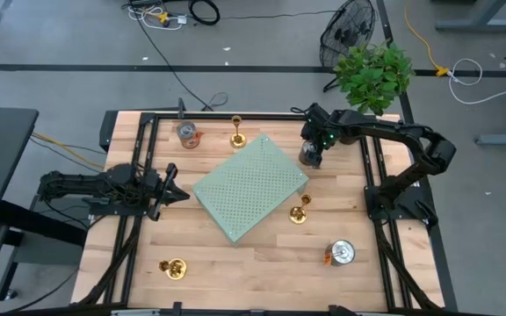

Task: Pick & Place candle stick holders
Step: Put the top right silver scented candle on the shelf

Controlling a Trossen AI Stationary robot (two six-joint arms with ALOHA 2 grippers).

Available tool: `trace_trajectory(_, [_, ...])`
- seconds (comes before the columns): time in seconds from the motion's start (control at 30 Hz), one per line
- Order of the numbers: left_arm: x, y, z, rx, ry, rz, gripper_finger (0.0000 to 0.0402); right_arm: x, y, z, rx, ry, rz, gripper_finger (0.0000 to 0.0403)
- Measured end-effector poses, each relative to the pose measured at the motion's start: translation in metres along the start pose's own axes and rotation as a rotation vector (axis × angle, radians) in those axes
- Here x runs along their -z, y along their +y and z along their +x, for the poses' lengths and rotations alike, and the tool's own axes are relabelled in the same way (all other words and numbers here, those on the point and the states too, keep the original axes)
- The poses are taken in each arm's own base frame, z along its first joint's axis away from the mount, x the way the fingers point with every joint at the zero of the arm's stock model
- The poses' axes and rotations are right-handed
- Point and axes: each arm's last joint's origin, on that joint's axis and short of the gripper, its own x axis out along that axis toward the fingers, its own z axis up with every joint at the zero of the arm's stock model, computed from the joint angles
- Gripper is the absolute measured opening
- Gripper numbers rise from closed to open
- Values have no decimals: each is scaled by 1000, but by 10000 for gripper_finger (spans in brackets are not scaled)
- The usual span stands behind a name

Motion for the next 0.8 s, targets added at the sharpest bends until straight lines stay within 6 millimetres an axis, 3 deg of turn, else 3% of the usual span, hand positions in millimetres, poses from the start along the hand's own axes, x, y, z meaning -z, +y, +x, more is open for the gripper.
trace_trajectory(0.8, [0,0,0,0,0,0,25,-1,0,0,-6,-12,-3,390])
